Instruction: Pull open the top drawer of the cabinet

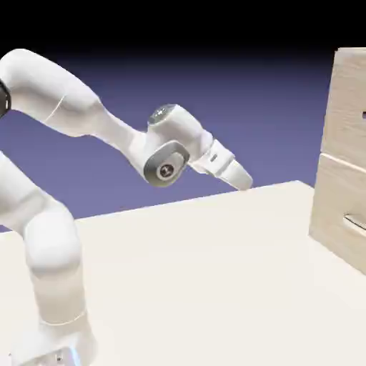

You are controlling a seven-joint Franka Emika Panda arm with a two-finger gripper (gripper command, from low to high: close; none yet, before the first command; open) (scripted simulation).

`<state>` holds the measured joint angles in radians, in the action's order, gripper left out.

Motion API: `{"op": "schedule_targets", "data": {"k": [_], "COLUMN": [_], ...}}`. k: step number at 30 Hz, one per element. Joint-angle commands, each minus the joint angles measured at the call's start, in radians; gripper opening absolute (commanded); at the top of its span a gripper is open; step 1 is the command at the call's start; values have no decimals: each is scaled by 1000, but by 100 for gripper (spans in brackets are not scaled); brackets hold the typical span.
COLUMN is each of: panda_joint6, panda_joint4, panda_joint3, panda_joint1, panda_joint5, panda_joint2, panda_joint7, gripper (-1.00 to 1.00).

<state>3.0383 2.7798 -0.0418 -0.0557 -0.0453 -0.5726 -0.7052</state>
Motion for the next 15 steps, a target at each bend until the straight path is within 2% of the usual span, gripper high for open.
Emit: {"op": "schedule_targets", "data": {"k": [1, 15], "panda_joint6": [1, 16], "panda_joint4": [-25, -376], "panda_joint3": [-35, -519], "panda_joint1": [-36, -544], "panda_joint5": [-38, -563], "panda_joint2": [-2, -33], "panda_joint7": [30, 445], "gripper": [0, 0]}}
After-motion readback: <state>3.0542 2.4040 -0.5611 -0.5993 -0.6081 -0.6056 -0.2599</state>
